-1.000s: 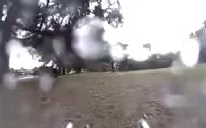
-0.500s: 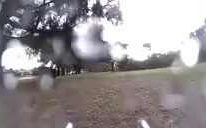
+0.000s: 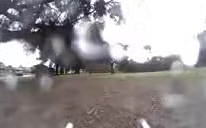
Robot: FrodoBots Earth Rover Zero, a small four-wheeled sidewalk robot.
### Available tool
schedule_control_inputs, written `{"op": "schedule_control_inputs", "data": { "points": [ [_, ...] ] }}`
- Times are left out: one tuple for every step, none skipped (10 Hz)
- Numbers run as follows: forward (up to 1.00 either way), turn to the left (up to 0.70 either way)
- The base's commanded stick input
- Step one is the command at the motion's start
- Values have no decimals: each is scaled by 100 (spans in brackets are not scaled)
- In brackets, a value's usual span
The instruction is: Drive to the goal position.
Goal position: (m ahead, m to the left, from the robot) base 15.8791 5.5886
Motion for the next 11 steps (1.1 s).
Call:
{"op": "schedule_control_inputs", "data": {
  "points": [
    [100, 1],
    [100, 1],
    [100, 1],
    [100, 1],
    [100, 1],
    [100, 1],
    [100, 1],
    [100, 1],
    [100, 1],
    [100, 1],
    [100, 1]
  ]
}}
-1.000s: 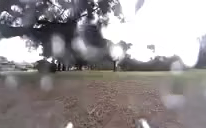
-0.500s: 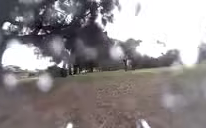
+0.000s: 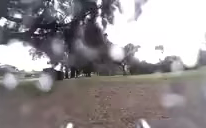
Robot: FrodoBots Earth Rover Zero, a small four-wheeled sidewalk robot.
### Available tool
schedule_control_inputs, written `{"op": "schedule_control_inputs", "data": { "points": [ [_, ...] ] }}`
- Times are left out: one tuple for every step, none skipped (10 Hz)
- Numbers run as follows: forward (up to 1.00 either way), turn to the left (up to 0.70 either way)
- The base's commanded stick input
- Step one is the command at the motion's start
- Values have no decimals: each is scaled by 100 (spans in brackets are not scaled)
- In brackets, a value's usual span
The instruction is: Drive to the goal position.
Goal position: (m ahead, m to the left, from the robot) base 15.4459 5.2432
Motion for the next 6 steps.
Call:
{"op": "schedule_control_inputs", "data": {
  "points": [
    [100, 1],
    [100, 1],
    [100, 1],
    [100, 1],
    [100, 1],
    [100, 1]
  ]
}}
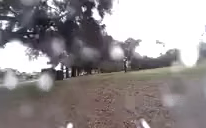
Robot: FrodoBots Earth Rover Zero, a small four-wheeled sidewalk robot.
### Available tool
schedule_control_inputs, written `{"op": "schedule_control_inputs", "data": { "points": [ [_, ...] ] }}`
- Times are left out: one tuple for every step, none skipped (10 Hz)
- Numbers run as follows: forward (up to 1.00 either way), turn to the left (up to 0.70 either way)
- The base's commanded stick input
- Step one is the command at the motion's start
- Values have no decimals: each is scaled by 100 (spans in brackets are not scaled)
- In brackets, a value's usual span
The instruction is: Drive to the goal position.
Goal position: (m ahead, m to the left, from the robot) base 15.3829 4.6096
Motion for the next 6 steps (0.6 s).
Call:
{"op": "schedule_control_inputs", "data": {
  "points": [
    [100, 1],
    [100, 1],
    [100, 1],
    [100, 1],
    [100, 1],
    [100, 1]
  ]
}}
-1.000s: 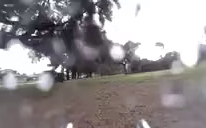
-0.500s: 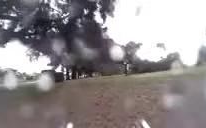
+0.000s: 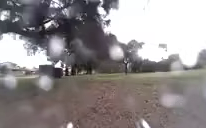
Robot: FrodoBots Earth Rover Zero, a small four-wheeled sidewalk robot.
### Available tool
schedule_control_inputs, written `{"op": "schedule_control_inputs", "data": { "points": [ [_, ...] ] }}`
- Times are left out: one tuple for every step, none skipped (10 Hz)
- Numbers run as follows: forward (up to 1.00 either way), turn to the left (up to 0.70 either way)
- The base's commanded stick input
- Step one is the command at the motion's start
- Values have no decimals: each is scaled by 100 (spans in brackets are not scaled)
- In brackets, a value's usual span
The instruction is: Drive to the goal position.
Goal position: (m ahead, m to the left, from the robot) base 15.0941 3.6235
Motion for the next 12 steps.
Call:
{"op": "schedule_control_inputs", "data": {
  "points": [
    [100, 1],
    [100, 1],
    [100, 1],
    [100, 1],
    [100, 1],
    [100, 1],
    [100, 1],
    [100, 1],
    [100, 41],
    [100, 41],
    [100, 1],
    [100, 1]
  ]
}}
